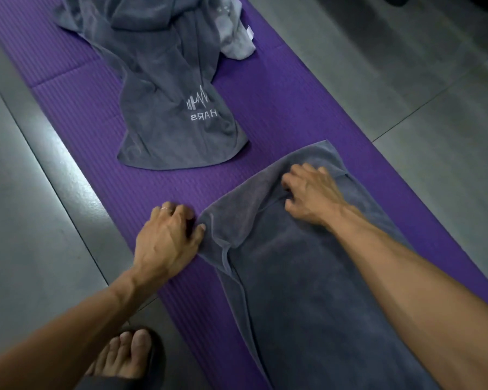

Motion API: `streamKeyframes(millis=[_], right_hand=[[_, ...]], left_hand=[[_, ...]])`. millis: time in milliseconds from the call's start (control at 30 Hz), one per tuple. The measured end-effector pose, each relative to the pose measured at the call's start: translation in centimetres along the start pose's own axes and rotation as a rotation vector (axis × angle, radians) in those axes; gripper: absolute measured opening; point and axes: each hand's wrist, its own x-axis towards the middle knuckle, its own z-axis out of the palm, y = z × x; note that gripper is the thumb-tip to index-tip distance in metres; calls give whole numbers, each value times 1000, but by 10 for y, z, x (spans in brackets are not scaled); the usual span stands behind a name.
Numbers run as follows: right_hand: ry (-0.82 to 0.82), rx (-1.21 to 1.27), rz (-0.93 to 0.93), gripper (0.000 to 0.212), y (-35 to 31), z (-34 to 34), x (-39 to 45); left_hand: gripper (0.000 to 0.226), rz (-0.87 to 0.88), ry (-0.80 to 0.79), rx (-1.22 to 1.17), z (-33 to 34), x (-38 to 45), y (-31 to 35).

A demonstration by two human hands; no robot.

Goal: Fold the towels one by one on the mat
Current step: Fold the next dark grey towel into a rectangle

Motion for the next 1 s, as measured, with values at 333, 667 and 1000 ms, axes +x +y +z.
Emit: streamKeyframes(millis=[333, 667, 1000], right_hand=[[161, -9, -2, 24, 26, 19, -42], [-4, 76, 31, 35, 2, 5, 44], [231, 388, 80, 49, -19, -6, 60]], left_hand=[[14, -57, -111, -249, -9, 5, -22], [16, 100, -192, -191, -24, 12, -29], [31, 202, 128, 213, -47, 43, -40]])
